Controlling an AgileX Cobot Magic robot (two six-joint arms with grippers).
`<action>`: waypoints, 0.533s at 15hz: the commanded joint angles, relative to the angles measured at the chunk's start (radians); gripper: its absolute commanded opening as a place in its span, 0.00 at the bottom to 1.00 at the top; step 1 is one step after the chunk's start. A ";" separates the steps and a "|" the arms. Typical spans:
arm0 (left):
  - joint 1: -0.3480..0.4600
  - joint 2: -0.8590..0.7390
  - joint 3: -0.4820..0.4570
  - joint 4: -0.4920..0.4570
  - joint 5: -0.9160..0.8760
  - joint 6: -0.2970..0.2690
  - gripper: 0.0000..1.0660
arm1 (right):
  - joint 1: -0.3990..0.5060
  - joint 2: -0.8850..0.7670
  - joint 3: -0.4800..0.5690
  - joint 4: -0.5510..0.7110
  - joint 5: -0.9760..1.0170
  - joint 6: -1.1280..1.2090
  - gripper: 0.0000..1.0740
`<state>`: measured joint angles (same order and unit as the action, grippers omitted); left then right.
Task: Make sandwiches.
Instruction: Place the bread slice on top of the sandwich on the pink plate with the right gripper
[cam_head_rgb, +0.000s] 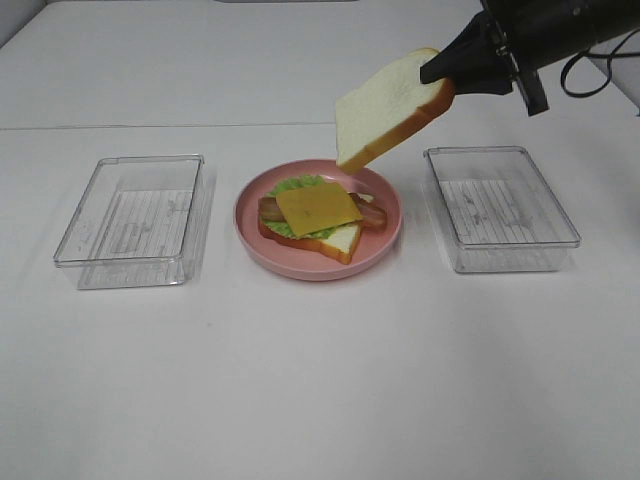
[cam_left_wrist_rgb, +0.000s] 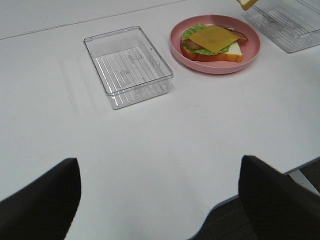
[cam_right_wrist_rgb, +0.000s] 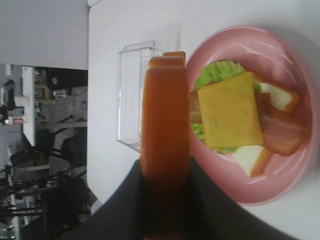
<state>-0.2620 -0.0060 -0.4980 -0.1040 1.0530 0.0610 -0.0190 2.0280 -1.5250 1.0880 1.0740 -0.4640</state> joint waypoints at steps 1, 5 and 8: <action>-0.001 -0.019 0.001 -0.001 -0.009 -0.006 0.76 | 0.001 -0.008 0.129 0.191 -0.038 -0.143 0.00; -0.001 -0.019 0.001 -0.001 -0.009 -0.006 0.76 | 0.040 -0.008 0.260 0.350 -0.123 -0.263 0.00; -0.001 -0.019 0.001 -0.001 -0.009 -0.006 0.76 | 0.149 -0.005 0.266 0.389 -0.275 -0.264 0.00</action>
<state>-0.2620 -0.0060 -0.4980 -0.1040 1.0530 0.0610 0.1340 2.0280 -1.2630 1.4630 0.7960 -0.7080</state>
